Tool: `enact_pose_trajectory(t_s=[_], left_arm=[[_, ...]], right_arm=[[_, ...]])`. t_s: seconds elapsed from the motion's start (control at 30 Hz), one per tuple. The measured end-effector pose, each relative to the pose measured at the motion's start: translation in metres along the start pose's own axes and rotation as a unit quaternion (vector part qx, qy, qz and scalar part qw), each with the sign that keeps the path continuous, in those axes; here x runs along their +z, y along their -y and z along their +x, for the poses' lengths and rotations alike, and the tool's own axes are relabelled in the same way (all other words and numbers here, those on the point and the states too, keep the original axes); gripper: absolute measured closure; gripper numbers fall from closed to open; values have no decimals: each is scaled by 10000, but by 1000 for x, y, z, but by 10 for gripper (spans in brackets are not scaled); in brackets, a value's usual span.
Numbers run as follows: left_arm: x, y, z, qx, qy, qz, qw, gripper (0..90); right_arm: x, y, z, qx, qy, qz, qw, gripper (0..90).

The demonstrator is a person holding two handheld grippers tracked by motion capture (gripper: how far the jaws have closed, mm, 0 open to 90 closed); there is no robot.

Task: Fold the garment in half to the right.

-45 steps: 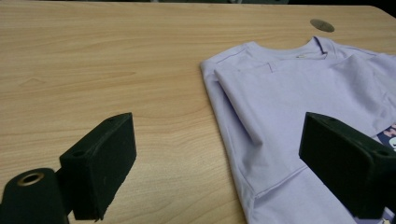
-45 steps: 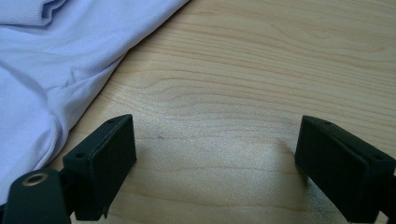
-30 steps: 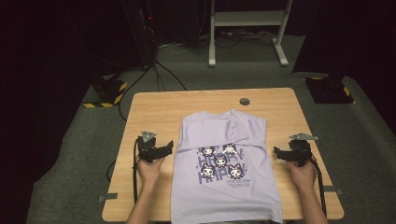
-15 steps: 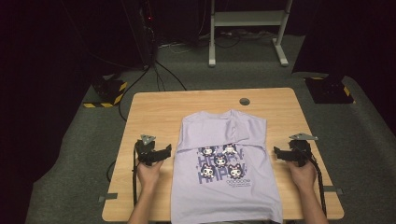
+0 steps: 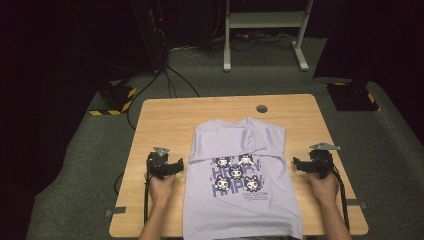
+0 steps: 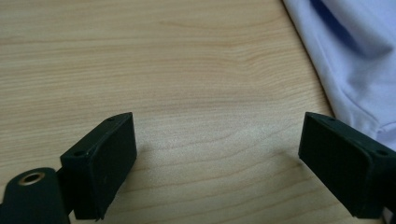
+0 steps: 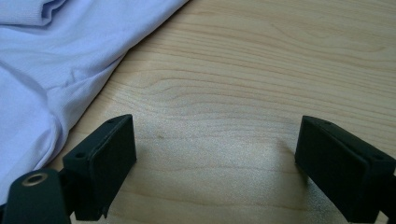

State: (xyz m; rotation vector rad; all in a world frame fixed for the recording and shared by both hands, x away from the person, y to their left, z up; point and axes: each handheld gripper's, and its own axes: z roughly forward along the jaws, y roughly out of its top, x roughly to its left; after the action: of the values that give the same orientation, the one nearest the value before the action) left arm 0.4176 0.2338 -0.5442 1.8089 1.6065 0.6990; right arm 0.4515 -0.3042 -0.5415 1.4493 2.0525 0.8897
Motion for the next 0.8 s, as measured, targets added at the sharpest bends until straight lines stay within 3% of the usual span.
enact_pose_trajectory(t_s=[0.47, 0.8], left_arm=[[1, 0, 0, -2, -24, 79, 10000, 103], [2, -1, -3, -39, -70, 109, 9999, 83]], right_arm=[[0, 0, 0, -2, -4, 9, 10000, 113], [3, -2, 1, 194, 202, 141, 9995, 14]])
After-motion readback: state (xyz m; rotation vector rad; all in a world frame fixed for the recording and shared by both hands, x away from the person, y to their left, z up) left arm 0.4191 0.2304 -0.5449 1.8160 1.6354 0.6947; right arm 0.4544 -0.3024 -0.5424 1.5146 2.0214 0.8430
